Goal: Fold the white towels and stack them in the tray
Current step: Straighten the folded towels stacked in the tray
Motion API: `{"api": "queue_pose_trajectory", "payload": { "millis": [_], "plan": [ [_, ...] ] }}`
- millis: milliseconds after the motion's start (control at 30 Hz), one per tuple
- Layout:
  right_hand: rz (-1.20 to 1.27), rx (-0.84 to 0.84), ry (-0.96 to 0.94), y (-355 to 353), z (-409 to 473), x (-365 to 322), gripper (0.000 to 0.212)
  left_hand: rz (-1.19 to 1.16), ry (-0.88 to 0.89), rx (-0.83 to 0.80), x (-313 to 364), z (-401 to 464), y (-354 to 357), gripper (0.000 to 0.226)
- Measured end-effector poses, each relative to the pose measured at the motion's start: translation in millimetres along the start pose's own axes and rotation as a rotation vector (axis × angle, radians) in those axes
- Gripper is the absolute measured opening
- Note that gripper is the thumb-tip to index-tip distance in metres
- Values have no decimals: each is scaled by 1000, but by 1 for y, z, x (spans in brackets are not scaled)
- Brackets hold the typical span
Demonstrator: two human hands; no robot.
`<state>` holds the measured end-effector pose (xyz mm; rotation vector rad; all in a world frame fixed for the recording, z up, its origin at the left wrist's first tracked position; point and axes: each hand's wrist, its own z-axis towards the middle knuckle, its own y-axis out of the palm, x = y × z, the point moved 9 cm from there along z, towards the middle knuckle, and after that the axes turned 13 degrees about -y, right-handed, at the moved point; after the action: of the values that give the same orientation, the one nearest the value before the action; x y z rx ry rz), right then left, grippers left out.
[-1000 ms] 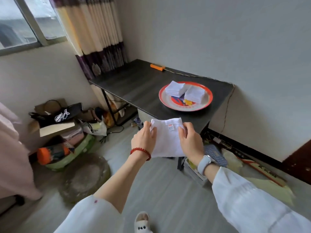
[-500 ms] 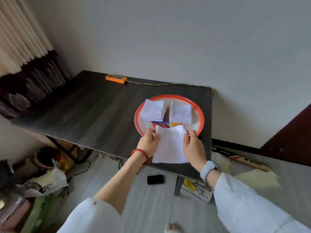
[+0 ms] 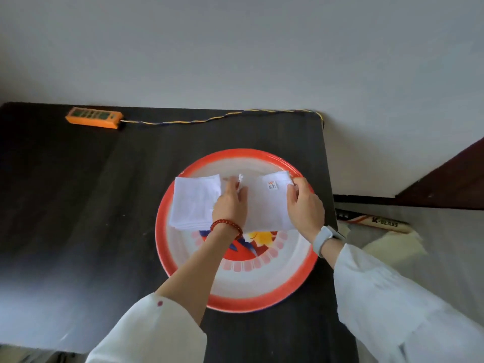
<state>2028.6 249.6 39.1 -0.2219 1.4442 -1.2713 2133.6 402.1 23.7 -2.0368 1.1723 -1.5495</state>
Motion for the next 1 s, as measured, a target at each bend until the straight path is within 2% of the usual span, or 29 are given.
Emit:
{"api": "queue_pose_trajectory", "payload": {
  "millis": [367,700,1000],
  "plan": [
    [-34,-101,45,50,31,34,27,186,-14,-46,-1,53,30,31],
    [-11,-83,20,49,39,39,28,196,-4,32,8,54,27,29],
    [-123,-172,50,65,35,52,30,239,-68,9,-13,58,36,31]
  ]
}}
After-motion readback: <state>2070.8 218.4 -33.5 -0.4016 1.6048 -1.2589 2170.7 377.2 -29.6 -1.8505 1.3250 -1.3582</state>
